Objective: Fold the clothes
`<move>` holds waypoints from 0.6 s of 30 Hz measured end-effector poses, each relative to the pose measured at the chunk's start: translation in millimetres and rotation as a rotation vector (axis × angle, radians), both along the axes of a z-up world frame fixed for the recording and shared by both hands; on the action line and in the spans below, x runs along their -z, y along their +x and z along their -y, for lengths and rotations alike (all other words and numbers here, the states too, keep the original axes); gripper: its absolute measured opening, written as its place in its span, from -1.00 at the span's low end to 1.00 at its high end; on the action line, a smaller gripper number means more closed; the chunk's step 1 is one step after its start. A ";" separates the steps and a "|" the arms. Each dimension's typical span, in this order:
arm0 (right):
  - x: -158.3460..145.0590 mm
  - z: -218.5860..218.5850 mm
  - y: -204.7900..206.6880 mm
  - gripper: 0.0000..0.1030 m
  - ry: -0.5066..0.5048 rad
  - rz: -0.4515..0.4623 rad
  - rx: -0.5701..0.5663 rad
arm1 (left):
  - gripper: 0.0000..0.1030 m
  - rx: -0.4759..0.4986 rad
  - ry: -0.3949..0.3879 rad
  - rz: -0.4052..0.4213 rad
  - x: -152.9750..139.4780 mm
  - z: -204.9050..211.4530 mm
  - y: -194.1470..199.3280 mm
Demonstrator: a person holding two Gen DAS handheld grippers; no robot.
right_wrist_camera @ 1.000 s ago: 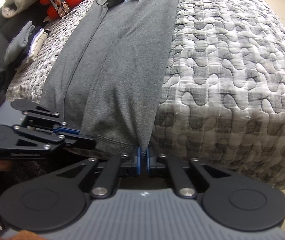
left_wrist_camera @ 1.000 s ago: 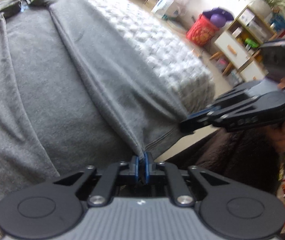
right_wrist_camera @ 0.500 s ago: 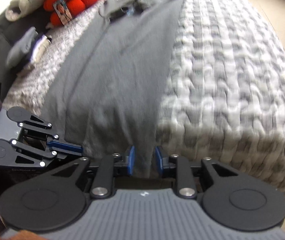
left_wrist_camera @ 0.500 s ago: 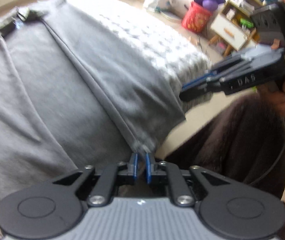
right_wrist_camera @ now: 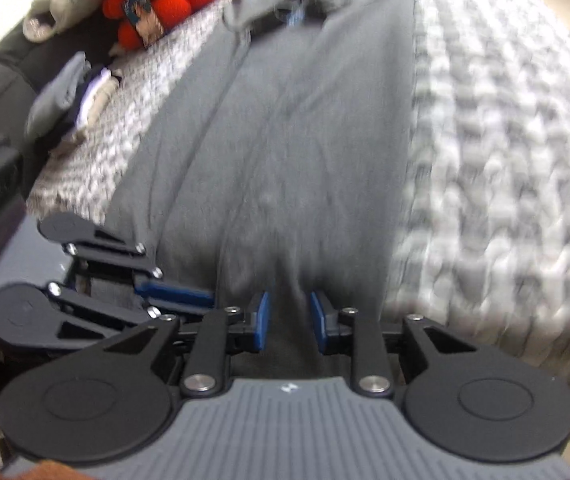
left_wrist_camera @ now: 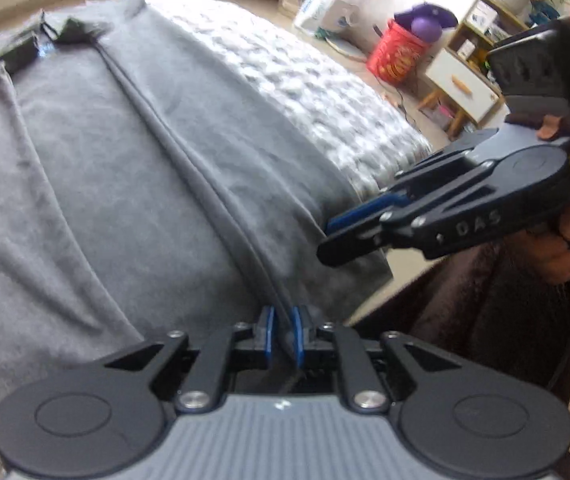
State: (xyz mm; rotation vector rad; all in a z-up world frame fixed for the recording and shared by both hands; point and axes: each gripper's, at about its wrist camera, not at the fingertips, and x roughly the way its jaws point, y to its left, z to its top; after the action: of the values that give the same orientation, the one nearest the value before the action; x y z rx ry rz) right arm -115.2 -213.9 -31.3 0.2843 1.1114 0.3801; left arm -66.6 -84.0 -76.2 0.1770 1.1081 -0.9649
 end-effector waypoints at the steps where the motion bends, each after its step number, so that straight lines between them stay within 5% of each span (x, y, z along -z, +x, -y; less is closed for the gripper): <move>1: 1.0 -0.6 -2.7 -0.46 0.005 -0.002 -0.005 | -0.79 0.008 0.006 -0.013 1.3 -0.7 -0.8; 8: 9.2 0.9 -10.2 -0.45 0.015 -0.083 -0.020 | -0.61 0.087 0.087 -0.061 9.4 -3.8 -13.5; 10: 9.0 2.1 -12.3 -0.31 0.019 -0.093 -0.020 | -0.53 0.091 0.109 -0.066 8.7 -6.4 -15.8; 13: 7.6 3.7 -16.8 -0.20 0.012 -0.105 -0.030 | -0.30 0.076 0.105 -0.076 1.3 -21.2 -17.0; 18: 2.1 9.2 -24.1 -0.14 -0.005 -0.110 -0.039 | -0.20 0.039 0.069 -0.091 -14.3 -52.0 -13.9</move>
State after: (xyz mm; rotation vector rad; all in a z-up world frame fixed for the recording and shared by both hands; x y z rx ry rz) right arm -139.3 -223.1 -33.5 0.2823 1.2272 0.3995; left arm -80.5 -32.1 -61.9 0.2130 1.2260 -0.9779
